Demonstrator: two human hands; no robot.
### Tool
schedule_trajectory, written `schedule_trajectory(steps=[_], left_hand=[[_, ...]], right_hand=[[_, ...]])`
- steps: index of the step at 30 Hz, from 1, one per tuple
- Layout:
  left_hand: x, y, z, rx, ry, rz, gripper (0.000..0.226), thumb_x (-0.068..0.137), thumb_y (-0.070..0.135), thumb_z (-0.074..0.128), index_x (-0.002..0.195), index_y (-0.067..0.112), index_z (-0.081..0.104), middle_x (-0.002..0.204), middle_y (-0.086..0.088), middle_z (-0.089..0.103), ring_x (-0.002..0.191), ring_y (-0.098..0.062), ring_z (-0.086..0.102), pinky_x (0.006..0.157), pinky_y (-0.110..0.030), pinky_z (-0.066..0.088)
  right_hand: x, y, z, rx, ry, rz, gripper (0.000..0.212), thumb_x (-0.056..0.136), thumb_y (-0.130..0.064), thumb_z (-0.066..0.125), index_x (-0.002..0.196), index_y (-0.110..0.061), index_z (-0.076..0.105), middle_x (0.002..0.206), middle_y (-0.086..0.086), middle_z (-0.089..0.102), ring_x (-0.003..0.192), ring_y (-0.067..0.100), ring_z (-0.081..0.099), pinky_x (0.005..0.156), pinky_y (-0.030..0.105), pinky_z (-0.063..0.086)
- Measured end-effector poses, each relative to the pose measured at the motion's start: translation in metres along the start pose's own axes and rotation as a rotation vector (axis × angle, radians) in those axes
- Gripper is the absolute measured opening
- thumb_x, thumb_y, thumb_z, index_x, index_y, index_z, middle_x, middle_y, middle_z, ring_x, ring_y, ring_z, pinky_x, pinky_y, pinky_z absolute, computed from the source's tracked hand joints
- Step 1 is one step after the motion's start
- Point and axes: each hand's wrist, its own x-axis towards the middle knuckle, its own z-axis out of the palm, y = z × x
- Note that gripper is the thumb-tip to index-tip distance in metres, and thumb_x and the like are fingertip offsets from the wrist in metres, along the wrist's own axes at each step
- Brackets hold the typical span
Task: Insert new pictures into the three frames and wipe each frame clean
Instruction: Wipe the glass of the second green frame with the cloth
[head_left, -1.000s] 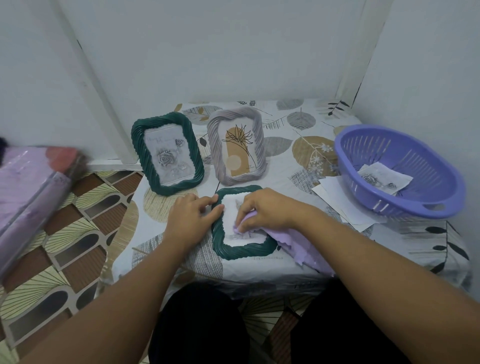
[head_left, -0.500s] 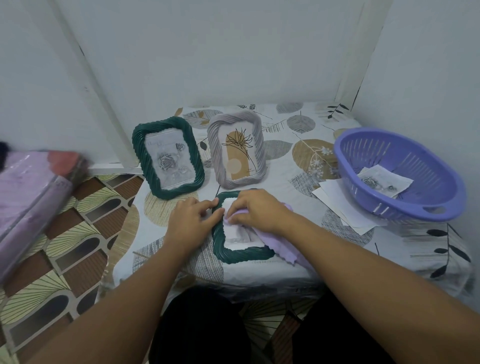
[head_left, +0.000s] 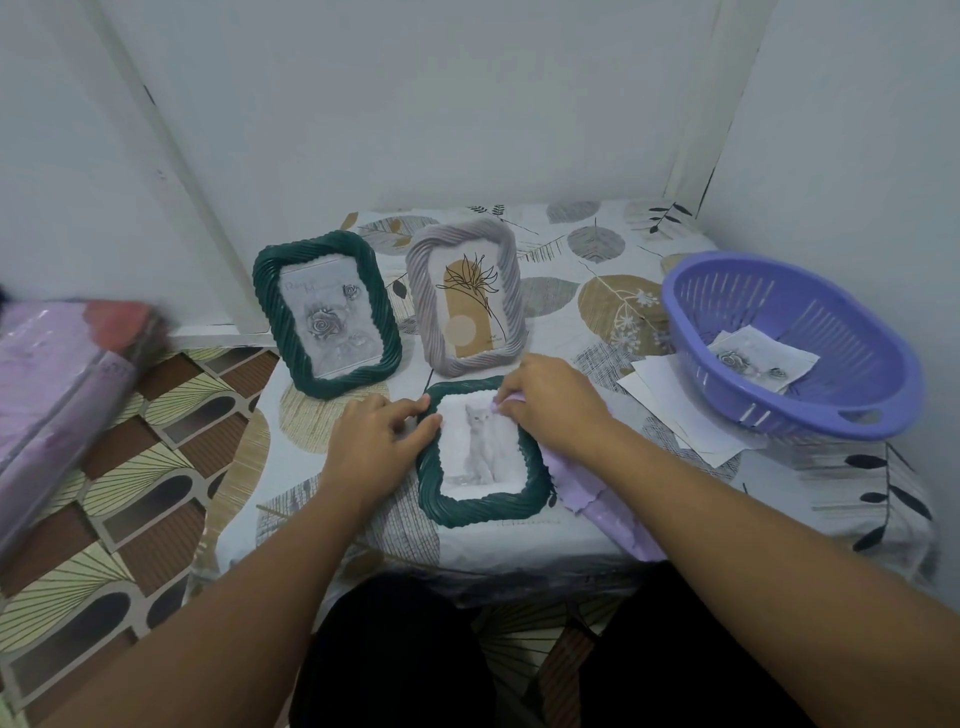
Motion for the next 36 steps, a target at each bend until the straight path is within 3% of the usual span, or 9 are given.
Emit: schedule_trajectory(steps=[7,11,15,18,22,25,29,31,36], left_hand=[[-0.002,0.003,-0.001,-0.013,0.013,0.004,0.036,0.091,0.057,0.064,0.119,0.037,0.075,0.084,0.008,0.054,0.094,-0.022,0.050,0.083,-0.041,0.044],[-0.003,0.005,-0.004,-0.012,-0.002,0.013,0.039,0.091,0.060,0.062,0.120,0.036,0.075,0.085,0.007,0.054,0.093,-0.023,0.051,0.083,-0.042,0.045],[-0.005,0.011,-0.007,0.008,-0.022,-0.011,0.039,0.092,0.058,0.062,0.122,0.036,0.073,0.086,0.008,0.054,0.095,-0.023,0.049,0.084,-0.041,0.044],[-0.003,0.016,-0.014,0.052,-0.088,-0.019,0.044,0.093,0.062,0.058,0.127,0.037,0.071,0.087,0.008,0.053,0.094,-0.022,0.053,0.083,-0.041,0.048],[0.009,0.028,-0.031,0.214,-0.232,-0.013,0.048,0.094,0.063,0.055,0.133,0.037,0.067,0.086,0.010,0.055,0.088,-0.016,0.057,0.077,-0.036,0.049],[0.011,0.040,-0.038,0.273,-0.201,-0.077,0.052,0.096,0.059,0.055,0.136,0.028,0.064,0.096,0.006,0.070,0.098,-0.020,0.064,0.083,-0.036,0.053],[0.005,0.055,-0.037,0.236,-0.222,-0.255,0.042,0.097,0.054,0.054,0.104,0.016,0.072,0.096,-0.001,0.073,0.088,-0.022,0.066,0.079,-0.037,0.054],[0.002,0.063,-0.036,0.169,-0.265,-0.304,0.039,0.099,0.050,0.053,0.102,0.014,0.071,0.095,-0.002,0.071,0.087,-0.022,0.065,0.076,-0.035,0.051],[0.002,0.071,-0.030,-0.194,-0.279,-0.506,0.033,0.098,0.040,0.059,0.103,0.008,0.063,0.103,-0.008,0.067,0.097,-0.029,0.064,0.093,-0.045,0.053]], right_hand=[[-0.036,0.005,-0.008,0.101,-0.091,-0.052,0.010,0.088,-0.035,0.075,0.095,-0.031,0.081,0.078,-0.014,0.050,0.088,0.012,0.056,0.079,0.036,0.048],[-0.039,0.014,-0.013,0.189,0.032,0.020,0.011,0.090,-0.038,0.073,0.096,-0.031,0.079,0.091,-0.010,0.059,0.091,0.014,0.058,0.082,0.035,0.049],[-0.037,0.036,-0.033,-0.005,0.068,0.167,0.012,0.097,-0.032,0.063,0.096,-0.026,0.074,0.111,0.002,0.064,0.099,0.023,0.062,0.085,0.039,0.052],[-0.035,0.041,-0.044,-0.214,0.008,0.267,0.031,0.101,-0.040,0.052,0.099,-0.018,0.075,0.123,0.010,0.058,0.111,0.034,0.058,0.092,0.045,0.051],[-0.036,0.024,-0.045,-0.283,0.113,0.191,0.043,0.103,-0.049,0.044,0.124,-0.021,0.069,0.127,0.009,0.051,0.124,0.031,0.044,0.104,0.045,0.039],[-0.035,0.003,-0.045,-0.063,0.130,0.058,0.039,0.104,-0.039,0.047,0.134,-0.019,0.062,0.124,0.009,0.054,0.118,0.027,0.051,0.099,0.038,0.042],[-0.030,-0.019,-0.043,0.360,-0.152,0.321,0.054,0.103,-0.046,0.047,0.147,-0.016,0.045,0.138,0.011,0.055,0.120,0.026,0.053,0.088,0.032,0.039],[-0.030,-0.021,-0.042,0.396,-0.264,0.413,0.061,0.102,-0.049,0.044,0.151,-0.014,0.035,0.143,0.012,0.050,0.115,0.026,0.049,0.087,0.035,0.040],[-0.027,-0.020,-0.031,0.545,-0.243,0.528,0.060,0.098,-0.045,0.049,0.145,-0.011,0.035,0.126,0.006,0.053,0.110,0.024,0.056,0.092,0.037,0.049]])
